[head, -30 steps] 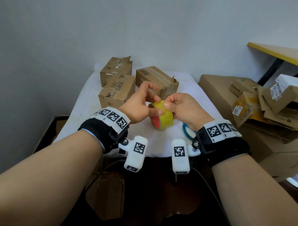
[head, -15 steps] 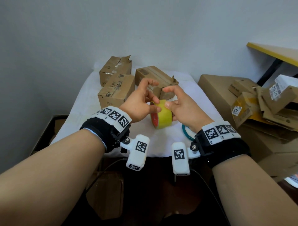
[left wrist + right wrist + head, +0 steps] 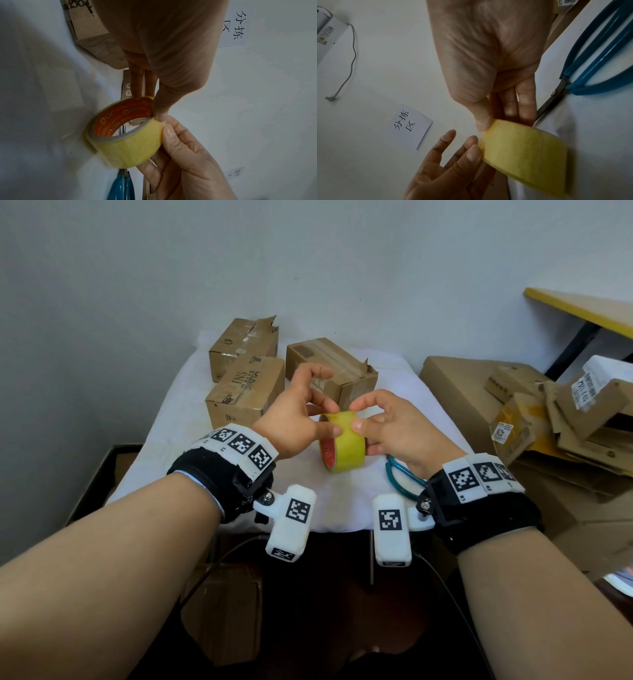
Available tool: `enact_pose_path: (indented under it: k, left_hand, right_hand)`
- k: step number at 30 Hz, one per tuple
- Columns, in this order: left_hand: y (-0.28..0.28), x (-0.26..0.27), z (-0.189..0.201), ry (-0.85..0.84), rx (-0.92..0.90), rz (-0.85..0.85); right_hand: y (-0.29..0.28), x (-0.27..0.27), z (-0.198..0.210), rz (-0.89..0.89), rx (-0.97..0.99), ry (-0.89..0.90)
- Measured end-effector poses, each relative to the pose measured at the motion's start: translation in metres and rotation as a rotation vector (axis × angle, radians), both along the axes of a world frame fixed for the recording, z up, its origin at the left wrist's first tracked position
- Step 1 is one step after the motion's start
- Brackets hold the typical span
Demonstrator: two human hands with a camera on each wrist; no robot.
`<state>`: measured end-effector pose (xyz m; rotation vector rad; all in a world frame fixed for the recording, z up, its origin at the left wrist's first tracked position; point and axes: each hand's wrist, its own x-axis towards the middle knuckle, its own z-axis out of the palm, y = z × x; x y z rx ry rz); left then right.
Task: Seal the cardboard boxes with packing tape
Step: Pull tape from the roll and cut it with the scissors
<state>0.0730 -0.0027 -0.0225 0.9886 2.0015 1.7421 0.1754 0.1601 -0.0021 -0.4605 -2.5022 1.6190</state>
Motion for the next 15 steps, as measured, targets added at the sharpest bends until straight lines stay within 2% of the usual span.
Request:
enact_pose_path:
  k: [5, 8, 12, 15]
  left_hand:
    - [0.001, -0.002, 0.0, -0.022, 0.05, 0.06]
    - [-0.001, -0.005, 0.004, -0.008, 0.09, 0.105]
    - [-0.009, -0.009, 0.011, -0.03, 0.153, 0.157]
    - [-0.015, -0.011, 0.011, -0.045, 0.16, 0.153]
  right_hand:
    - [0.002, 0.0, -0.001, -0.009, -0.031, 0.0]
    - [0.004, 0.0, 0.005, -0.064, 0.025, 0.045]
    - [0.016, 0.001, 0.013, -0.168, 0.228, 0.098]
    - [0.023, -0.001, 0.008, -0.207, 0.466, 0.055]
